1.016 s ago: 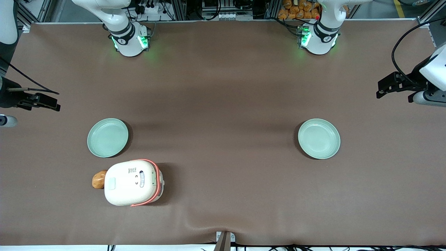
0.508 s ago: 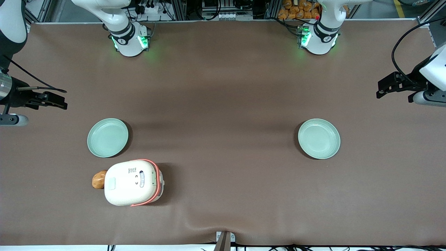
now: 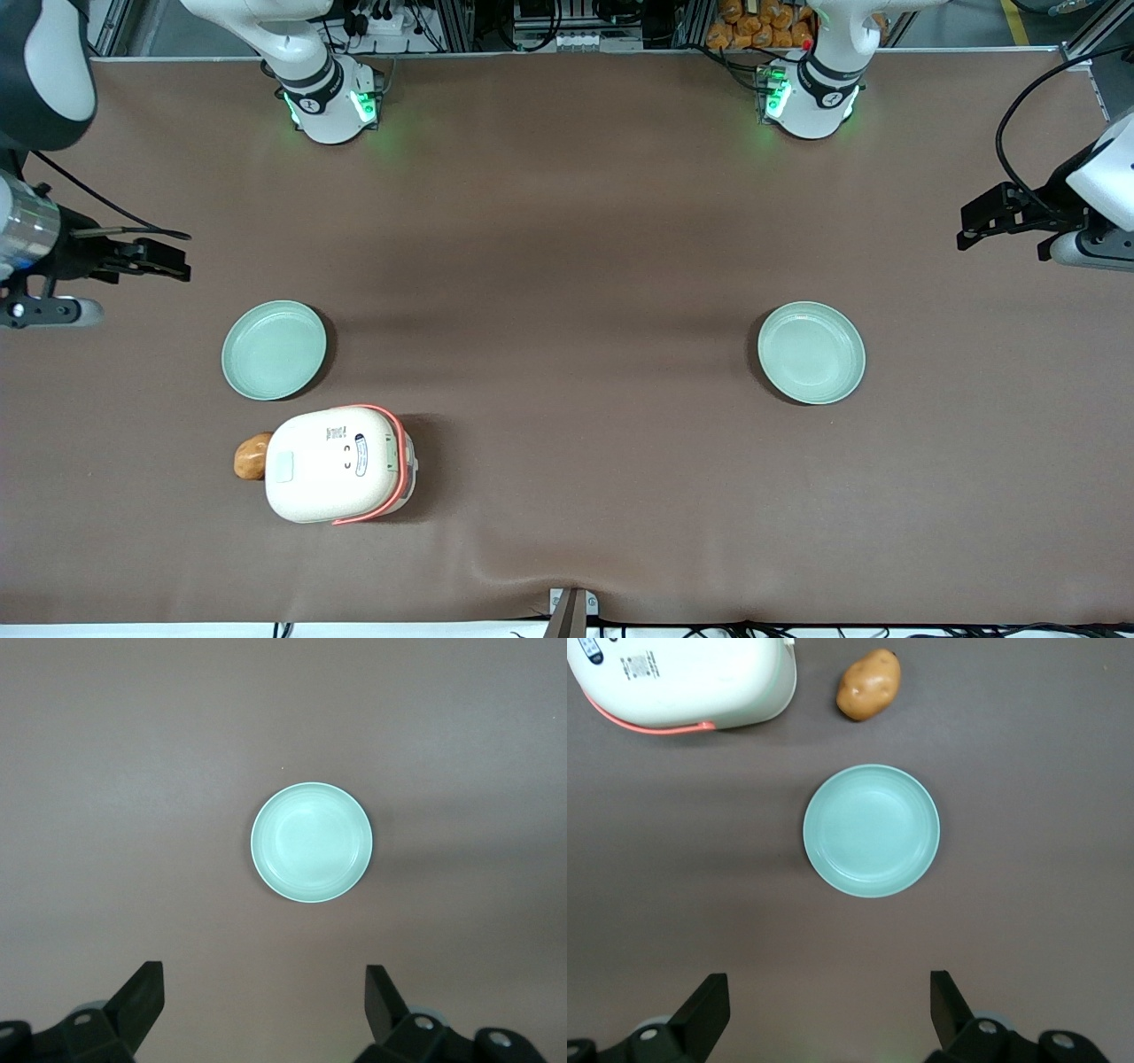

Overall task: Press rice cooker button with right arm
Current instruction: 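Move the right gripper over the rice cooker's green lid button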

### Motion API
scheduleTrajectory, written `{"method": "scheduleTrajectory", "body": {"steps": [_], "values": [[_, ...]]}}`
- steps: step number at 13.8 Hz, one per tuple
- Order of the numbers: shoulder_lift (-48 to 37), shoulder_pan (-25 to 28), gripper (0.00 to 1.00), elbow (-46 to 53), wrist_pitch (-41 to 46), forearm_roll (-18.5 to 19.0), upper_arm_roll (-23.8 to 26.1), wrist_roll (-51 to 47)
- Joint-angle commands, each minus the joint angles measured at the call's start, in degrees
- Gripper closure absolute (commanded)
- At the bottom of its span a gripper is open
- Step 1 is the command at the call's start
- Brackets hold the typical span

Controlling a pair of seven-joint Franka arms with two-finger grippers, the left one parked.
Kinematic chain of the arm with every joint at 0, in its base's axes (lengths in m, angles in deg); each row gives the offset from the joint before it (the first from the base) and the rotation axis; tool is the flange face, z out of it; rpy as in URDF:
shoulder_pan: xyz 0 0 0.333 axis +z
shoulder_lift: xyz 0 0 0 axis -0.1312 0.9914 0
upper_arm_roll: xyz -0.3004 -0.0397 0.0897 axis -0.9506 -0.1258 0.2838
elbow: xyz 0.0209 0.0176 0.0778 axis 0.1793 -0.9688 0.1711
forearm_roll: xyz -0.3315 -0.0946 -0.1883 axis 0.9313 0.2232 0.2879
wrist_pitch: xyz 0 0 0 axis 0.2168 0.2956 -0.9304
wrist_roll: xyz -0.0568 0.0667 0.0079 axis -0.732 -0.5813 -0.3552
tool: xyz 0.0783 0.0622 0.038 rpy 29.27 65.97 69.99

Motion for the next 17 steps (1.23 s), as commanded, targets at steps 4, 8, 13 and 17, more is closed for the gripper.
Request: {"method": "scheduleTrajectory", "body": {"steps": [4,8,13,17], "values": [[6.4,3.5,0.00,-0.4,-16.7,-0.3,-0.1,0.3],[10.9,5.8,0.42,-0.2,-26.9,-0.1,-0.1,0.5],[15.3,7.1,0.97,0.3,-34.6,0.2,-0.1,0.5],[18.2,7.8,1.00,0.8,-41.3,0.4,-0.2,2.2]]}}
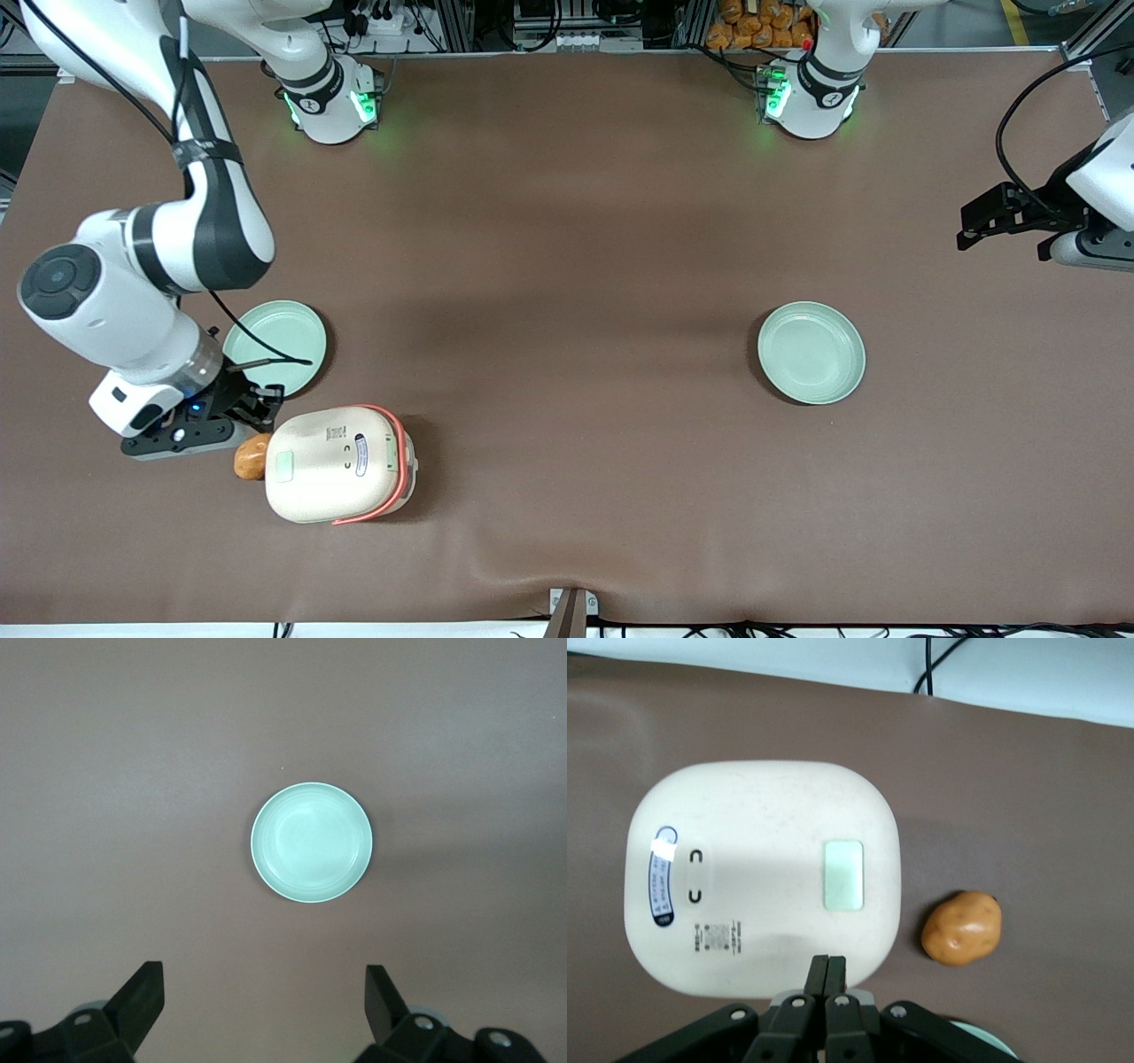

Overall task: Press rice cooker button with right arm
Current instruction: 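Move the right gripper over the rice cooker's green lid button, then lower the closed right gripper fingertips onto the green button and press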

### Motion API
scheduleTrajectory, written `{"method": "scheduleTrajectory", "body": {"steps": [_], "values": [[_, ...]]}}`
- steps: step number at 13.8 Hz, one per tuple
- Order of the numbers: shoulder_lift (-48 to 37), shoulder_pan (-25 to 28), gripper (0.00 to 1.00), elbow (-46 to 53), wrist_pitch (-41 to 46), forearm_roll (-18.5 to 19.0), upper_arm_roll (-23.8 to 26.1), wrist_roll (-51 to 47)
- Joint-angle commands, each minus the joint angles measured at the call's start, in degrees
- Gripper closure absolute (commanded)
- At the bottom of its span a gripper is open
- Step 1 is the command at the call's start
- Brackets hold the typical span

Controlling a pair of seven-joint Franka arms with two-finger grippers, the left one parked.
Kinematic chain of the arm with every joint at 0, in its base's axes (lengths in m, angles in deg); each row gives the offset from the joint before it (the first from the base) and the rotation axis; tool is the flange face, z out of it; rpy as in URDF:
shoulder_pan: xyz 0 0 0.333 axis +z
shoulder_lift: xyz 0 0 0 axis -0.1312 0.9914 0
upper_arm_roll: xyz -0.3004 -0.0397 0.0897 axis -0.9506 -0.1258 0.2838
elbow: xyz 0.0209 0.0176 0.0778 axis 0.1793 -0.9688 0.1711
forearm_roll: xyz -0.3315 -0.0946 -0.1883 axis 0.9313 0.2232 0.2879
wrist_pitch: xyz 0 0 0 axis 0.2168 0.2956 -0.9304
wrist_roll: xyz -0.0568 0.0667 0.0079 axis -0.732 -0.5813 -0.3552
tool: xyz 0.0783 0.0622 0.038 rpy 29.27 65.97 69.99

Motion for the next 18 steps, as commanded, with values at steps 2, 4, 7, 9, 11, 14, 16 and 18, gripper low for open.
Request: {"method": "scheduleTrajectory", "body": {"steps": [2,4,7,9,11,14,16,18], "values": [[2.7,0.4,1.00,1.4,-4.3,0.3,-0.3,3.1],[3.7,0.4,1.00,1.4,-5.6,0.3,-0.3,3.1],[4.8,0.4,1.00,1.4,-7.2,0.3,-0.4,3.1],[5.3,0.4,1.00,1.4,-8.3,0.4,-0.5,3.2],[5.4,0.4,1.00,1.4,-8.7,0.4,-0.6,3.2],[5.7,0.4,1.00,1.4,-9.5,1.7,-0.7,3.3],[5.8,0.4,1.00,1.3,-10.8,2.9,-0.7,3.2],[5.9,0.4,1.00,1.3,-10.9,2.9,-0.7,3.2]]}}
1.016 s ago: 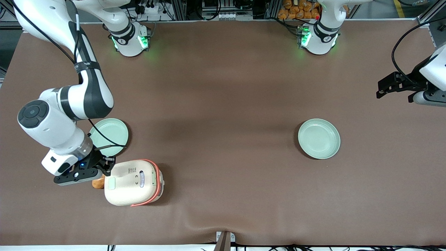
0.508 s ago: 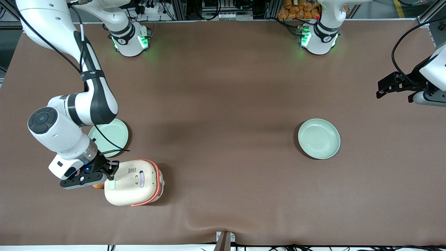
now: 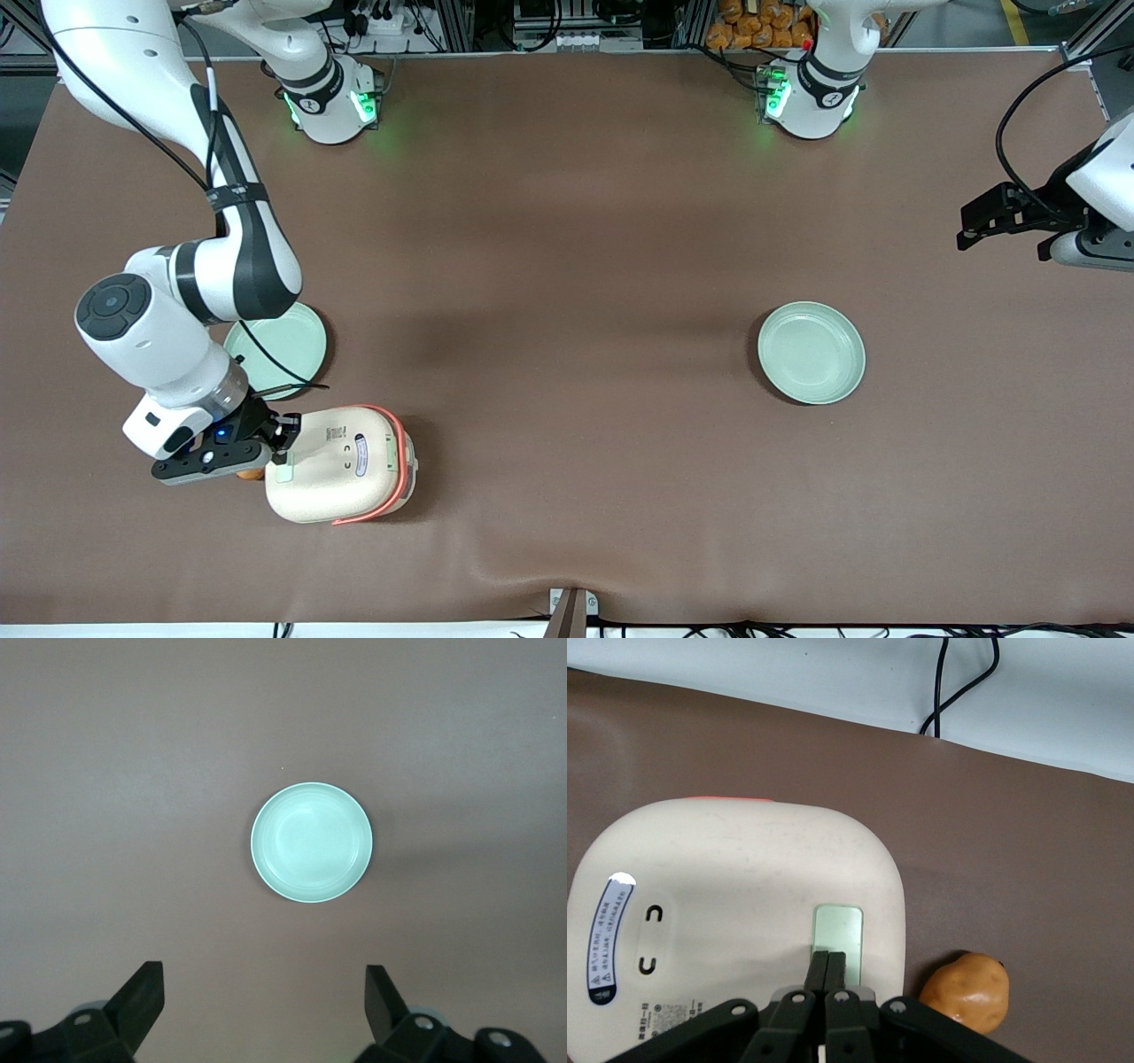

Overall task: Press rice cooker button with right arm
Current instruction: 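Lower the closed right gripper fingertips onto the green button and press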

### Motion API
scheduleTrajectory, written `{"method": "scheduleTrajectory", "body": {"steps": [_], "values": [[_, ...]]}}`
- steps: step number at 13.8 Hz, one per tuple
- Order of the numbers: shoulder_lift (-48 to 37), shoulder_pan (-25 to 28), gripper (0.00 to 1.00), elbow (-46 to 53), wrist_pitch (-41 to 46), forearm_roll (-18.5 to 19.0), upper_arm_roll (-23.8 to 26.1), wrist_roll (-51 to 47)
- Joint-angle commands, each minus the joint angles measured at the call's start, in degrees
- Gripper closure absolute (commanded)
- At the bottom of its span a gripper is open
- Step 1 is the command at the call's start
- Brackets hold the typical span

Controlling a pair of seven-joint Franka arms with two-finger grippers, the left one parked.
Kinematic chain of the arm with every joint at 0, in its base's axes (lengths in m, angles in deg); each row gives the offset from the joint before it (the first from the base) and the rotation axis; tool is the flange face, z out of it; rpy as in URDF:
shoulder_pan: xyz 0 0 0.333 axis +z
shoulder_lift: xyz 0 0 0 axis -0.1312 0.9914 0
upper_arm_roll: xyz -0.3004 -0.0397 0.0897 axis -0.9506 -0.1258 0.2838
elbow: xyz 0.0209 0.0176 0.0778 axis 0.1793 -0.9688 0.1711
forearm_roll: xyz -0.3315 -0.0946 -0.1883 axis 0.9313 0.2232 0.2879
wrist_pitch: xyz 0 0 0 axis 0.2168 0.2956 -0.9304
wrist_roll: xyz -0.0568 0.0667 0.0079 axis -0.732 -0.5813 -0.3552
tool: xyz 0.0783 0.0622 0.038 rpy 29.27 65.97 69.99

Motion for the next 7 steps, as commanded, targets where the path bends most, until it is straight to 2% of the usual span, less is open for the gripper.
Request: {"method": "scheduleTrajectory", "body": {"steps": [1,7], "values": [[0.9,0.2,1.00,1.1,-1.3,1.5,-0.3,0.9],[1.6,0.2,1.00,1.0,-1.3,1.4,-0.3,0.9]]}}
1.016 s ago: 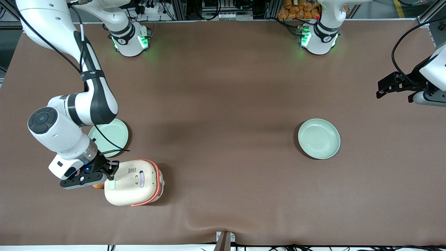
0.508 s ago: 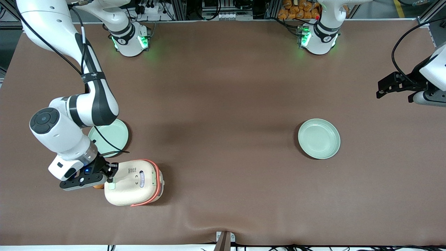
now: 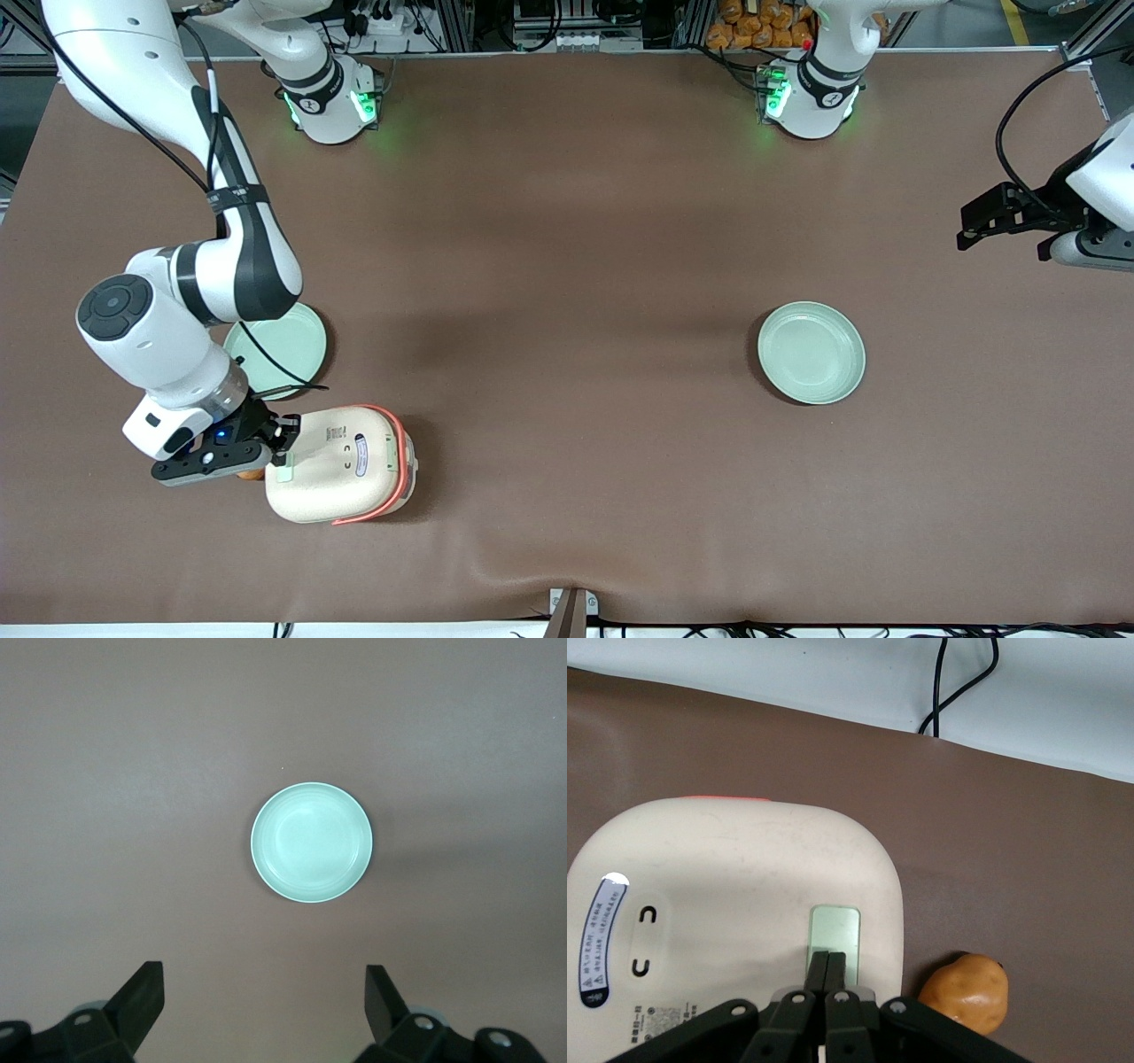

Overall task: Press rice cooker button with right arm
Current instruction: 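Lower the closed right gripper fingertips onto the green button and press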

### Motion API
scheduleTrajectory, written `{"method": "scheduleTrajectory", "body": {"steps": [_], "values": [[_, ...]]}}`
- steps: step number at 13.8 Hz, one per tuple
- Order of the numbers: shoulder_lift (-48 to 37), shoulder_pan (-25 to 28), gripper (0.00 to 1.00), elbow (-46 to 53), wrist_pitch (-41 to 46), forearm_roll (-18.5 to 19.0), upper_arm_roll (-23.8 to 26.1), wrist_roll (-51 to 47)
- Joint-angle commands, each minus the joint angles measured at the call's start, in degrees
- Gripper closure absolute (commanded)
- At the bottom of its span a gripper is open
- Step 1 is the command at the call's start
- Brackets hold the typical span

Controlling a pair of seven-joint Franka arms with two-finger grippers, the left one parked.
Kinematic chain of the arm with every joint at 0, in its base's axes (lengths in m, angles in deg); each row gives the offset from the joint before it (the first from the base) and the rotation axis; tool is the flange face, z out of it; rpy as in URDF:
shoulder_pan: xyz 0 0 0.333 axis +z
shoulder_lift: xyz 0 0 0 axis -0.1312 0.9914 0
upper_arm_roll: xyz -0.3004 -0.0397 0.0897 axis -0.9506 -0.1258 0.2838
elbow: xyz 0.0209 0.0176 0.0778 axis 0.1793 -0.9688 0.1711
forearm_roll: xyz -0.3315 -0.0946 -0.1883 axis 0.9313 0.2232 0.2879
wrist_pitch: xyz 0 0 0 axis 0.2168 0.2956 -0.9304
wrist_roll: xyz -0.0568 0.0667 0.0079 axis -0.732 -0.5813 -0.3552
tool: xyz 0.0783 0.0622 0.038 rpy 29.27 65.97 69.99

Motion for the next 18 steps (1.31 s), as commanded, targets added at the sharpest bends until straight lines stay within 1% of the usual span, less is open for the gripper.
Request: {"method": "scheduleTrajectory", "body": {"steps": [1,18], "values": [[1.6,0.2,1.00,1.0,-1.8,1.3,-0.2,0.8],[3.0,-0.3,1.00,0.4,-2.3,1.2,-0.3,0.7]]}}
